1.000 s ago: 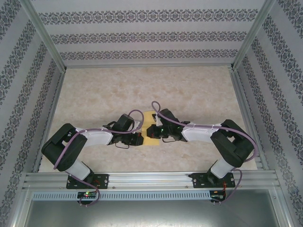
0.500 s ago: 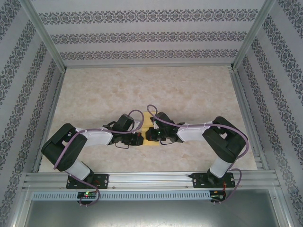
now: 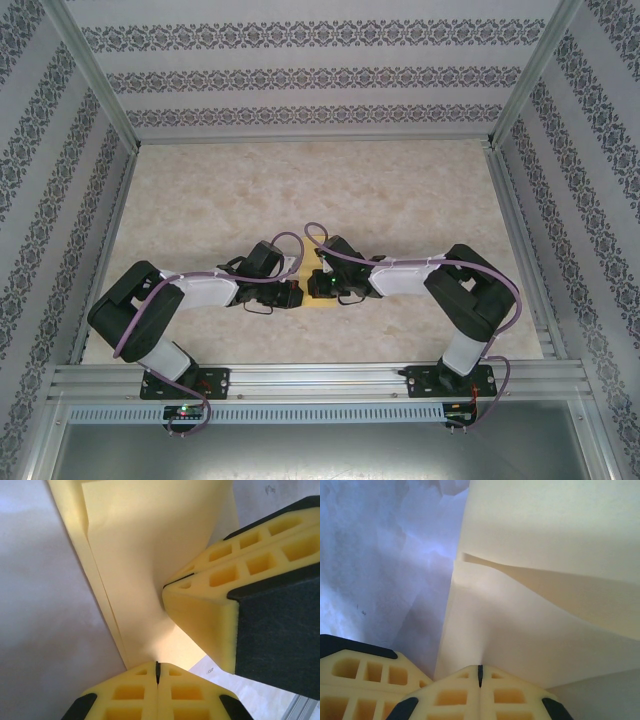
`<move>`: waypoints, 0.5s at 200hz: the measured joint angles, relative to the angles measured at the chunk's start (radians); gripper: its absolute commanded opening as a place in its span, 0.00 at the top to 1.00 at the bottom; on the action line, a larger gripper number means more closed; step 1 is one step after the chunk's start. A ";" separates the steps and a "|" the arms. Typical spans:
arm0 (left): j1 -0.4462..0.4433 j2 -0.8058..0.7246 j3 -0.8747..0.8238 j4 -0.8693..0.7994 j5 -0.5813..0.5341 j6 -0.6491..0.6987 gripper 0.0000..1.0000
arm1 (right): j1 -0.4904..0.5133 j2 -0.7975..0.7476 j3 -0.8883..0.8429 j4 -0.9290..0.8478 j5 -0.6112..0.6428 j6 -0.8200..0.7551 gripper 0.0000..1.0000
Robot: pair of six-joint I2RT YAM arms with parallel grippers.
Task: Fold a paper plane with a square sheet of paper (fold left side to right side)
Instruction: Fold the triangle a second time at the center of the table.
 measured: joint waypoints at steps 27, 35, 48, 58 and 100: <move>0.000 0.000 0.000 0.002 0.000 0.000 0.96 | -0.015 -0.003 0.000 -0.005 0.000 -0.023 1.00; 0.000 0.000 0.000 0.002 0.000 0.000 0.96 | -0.027 -0.006 -0.001 -0.010 0.001 -0.027 1.00; 0.000 0.000 0.000 0.003 0.000 0.000 0.96 | -0.052 -0.010 -0.003 -0.014 0.004 -0.037 1.00; 0.000 0.000 -0.002 0.005 0.000 0.000 0.96 | -0.072 -0.012 -0.006 -0.016 0.003 -0.045 1.00; 0.000 0.000 -0.002 0.007 0.000 0.000 0.96 | -0.123 -0.013 -0.007 -0.019 -0.005 -0.077 1.00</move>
